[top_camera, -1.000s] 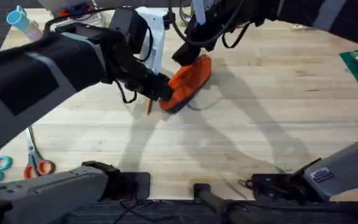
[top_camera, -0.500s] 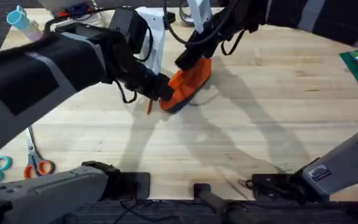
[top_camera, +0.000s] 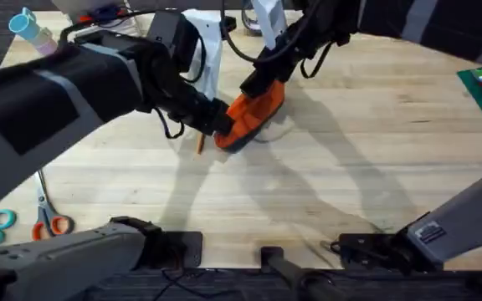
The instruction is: Unzip the bag, pick up the pens from the table one at a time and place them inside, then zip the bag closed.
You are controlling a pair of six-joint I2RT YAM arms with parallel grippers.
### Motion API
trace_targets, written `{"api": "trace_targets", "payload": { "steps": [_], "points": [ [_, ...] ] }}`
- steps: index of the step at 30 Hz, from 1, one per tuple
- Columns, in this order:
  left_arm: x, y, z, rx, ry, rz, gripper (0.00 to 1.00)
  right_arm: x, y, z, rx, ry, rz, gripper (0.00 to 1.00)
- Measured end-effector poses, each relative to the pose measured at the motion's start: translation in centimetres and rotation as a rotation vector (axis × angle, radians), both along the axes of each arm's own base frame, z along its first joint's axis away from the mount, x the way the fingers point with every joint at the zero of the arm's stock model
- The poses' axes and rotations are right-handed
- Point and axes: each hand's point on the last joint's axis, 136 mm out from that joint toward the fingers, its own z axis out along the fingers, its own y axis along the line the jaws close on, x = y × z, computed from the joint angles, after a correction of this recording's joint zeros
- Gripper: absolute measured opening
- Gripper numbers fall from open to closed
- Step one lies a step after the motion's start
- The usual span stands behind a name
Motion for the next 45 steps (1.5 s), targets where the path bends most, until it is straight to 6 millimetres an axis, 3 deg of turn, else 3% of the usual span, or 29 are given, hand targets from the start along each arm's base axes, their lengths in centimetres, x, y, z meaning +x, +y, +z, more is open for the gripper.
{"api": "trace_targets", "payload": {
  "steps": [6, 10, 18, 22, 45],
  "points": [
    [0.00, 0.00, 0.00, 0.000, 0.000, 0.000, 0.042, 0.05, 0.04, -0.32, -0.002, 0.007, -0.002, 0.619],
    [0.00, 0.00, 0.00, 0.000, 0.000, 0.000, 0.042, -0.02, 0.00, -0.37, -0.003, 0.012, -0.005, 0.487],
    [-0.01, 0.00, 0.00, 0.000, 0.001, 0.000, 0.042, -0.54, -0.23, -0.64, -0.015, 0.036, -0.005, 0.319],
    [-0.01, -0.01, 0.00, -0.001, 0.001, 0.000, 0.042, -0.54, -0.24, -0.65, -0.015, 0.038, -0.008, 0.053],
    [-0.01, -0.01, 0.00, -0.001, 0.001, 0.000, 0.042, -0.56, -0.37, 0.30, -0.020, 0.046, -0.010, 0.031]
  ]
}}
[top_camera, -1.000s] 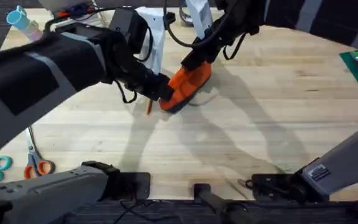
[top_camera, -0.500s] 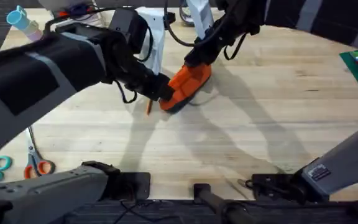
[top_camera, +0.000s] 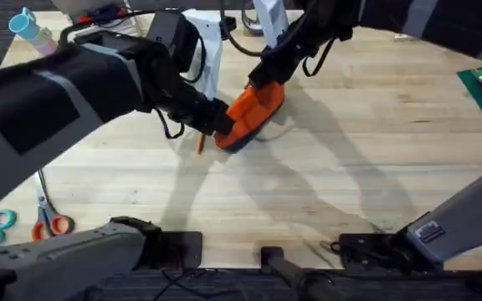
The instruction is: Unzip the bag, pick up the pens from the table one at a time and place them inside, then zip the bag closed.
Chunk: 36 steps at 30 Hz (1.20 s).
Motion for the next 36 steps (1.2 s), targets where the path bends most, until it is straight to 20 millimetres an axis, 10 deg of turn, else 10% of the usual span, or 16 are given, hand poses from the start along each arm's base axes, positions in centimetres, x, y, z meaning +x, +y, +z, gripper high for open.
{"api": "trace_targets", "payload": {
  "steps": [36],
  "points": [
    [-0.1, -0.1, 0.0, -0.005, 0.005, -0.002, 0.042, -1.2, -0.8, 0.8, -0.042, 0.058, -0.004, 0.030]
  ]
}}
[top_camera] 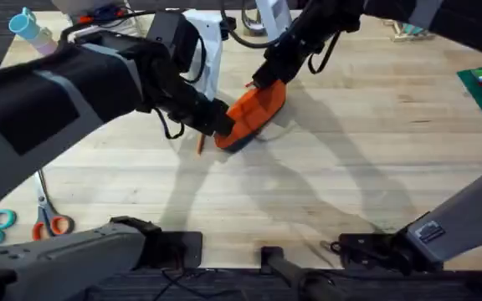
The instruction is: Unzip the bag, pick up the pens from the table one at a time and place them inside, then zip the bag closed.
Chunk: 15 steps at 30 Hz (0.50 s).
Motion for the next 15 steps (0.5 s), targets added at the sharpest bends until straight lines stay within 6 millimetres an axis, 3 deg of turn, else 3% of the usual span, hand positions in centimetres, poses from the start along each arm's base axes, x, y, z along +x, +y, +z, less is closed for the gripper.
{"api": "trace_targets", "payload": {
  "steps": [15],
  "points": [
    [0.0, 0.0, 0.0, 0.000, 0.000, 0.000, 0.042, -2.1, 2.8, 0.0, -0.015, -0.012, 0.081, 0.030]
  ]
}}
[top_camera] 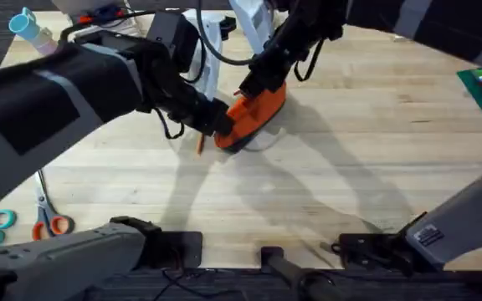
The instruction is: Unzip the bag, pick up the pens from the table one at a time and place them inside, then zip the bag closed.
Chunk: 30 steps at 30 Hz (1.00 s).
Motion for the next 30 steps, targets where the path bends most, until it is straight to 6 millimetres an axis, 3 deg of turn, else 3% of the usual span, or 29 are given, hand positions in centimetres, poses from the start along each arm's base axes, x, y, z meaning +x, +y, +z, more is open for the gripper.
{"api": "trace_targets", "payload": {
  "steps": [12, 30],
  "points": [
    [0.0, 0.0, 0.0, -0.004, 0.009, 0.020, 0.042, -1.4, 1.6, 0.1, 0.000, -0.002, 0.049, 0.029],
    [0.1, 0.2, -0.1, 0.002, 0.014, 0.038, 0.042, -1.8, 1.5, 0.0, -0.011, 0.013, 0.047, 0.030]
  ]
}}
